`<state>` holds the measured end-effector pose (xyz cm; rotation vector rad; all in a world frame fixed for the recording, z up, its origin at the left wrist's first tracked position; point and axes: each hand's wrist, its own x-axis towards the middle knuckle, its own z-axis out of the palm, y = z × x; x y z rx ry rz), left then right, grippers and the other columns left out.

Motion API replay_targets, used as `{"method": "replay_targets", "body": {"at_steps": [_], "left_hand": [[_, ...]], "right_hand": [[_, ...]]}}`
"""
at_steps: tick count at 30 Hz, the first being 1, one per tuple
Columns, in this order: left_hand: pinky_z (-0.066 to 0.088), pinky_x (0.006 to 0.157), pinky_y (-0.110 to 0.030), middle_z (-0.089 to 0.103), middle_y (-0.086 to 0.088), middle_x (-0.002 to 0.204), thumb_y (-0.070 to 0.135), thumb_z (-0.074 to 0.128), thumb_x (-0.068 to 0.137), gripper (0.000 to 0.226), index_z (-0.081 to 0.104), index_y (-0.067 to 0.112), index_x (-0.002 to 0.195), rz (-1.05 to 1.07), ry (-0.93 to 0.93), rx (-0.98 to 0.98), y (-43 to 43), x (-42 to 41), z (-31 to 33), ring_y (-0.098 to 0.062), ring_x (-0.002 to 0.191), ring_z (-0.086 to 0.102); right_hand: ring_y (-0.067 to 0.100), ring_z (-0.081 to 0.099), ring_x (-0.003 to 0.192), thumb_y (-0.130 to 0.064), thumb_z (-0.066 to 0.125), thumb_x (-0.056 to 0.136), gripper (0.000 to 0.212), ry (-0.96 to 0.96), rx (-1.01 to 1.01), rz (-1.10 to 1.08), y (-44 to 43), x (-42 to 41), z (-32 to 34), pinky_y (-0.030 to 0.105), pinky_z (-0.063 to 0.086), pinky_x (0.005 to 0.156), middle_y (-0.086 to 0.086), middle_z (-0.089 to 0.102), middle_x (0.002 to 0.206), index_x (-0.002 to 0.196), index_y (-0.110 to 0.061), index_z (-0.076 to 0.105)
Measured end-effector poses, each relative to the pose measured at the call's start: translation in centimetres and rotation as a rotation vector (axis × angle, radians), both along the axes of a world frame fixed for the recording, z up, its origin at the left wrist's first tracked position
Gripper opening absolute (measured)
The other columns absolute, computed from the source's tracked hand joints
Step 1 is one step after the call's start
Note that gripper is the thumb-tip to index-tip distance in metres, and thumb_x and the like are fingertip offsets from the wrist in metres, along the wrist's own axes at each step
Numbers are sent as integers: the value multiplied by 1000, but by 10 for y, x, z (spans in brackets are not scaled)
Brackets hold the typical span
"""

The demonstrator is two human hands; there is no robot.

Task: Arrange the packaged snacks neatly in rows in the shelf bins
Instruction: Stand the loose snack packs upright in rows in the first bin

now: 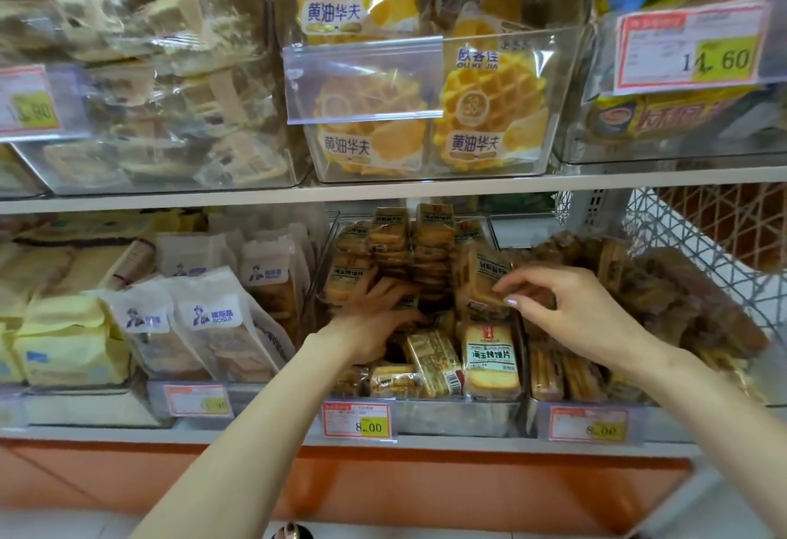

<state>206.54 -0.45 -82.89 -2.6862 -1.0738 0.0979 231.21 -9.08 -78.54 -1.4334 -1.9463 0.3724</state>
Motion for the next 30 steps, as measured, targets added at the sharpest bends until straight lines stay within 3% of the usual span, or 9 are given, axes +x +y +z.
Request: {"method": "replay_targets", "body": {"at_steps": [5,9,12,15,18,20,23,30], "left_hand": [[-12,113,-45,23,6,151,19,54,88,49,43,38,132,77,-42,89,5,-6,-3,-23,142,6],[-15,113,-49,25,9,149,19,56,86,45,49,40,126,110,-51,-42,4,-3,1,-19,142,5],[3,115,-39,35,8,142,16,54,86,40,55,33,121,99,-270,-176,-8,0,14,-17,134,17],[34,89,-28,49,3,120,20,53,88,25,61,22,112,100,-518,-116,-23,9,23,-16,115,37],[39,71,-27,56,2,109,39,47,93,27,58,20,108,208,-383,-167,-31,16,21,-17,101,51],[46,73,-30,61,-1,107,47,44,93,35,56,19,111,255,-250,-228,-32,16,17,-21,96,58],[47,77,-32,64,-6,108,50,46,91,42,55,18,117,300,-225,-278,-31,16,14,-25,97,60],[50,81,-32,63,0,100,45,71,75,43,56,19,106,479,-583,-650,-26,3,9,-17,93,60]], "right_hand": [[-8,57,92,-12,63,86,20,-17,-5,7,-2,3,-2,4,42,75,-14,66,96,97,-28,68],[-8,57,94,-12,62,86,23,-9,-12,9,-3,6,0,5,42,78,-19,65,97,96,-32,67],[-8,57,94,-14,62,87,23,-7,-16,5,-1,7,2,7,43,78,-20,64,97,96,-34,66],[-4,58,91,-16,61,88,19,-19,-17,-1,0,6,1,13,45,77,-17,65,97,98,-31,67],[0,60,91,-16,61,88,18,-13,-16,-5,1,4,1,22,48,80,-12,67,98,99,-27,69],[0,59,91,-15,61,88,18,-5,-16,-2,0,3,2,20,48,79,-11,67,97,99,-27,69],[-4,58,91,-15,61,88,18,-13,-17,8,0,1,1,12,44,76,-12,66,97,99,-26,69],[-3,59,89,-16,61,88,16,-30,-34,5,0,1,0,10,43,72,-13,66,95,98,-25,70]]}}
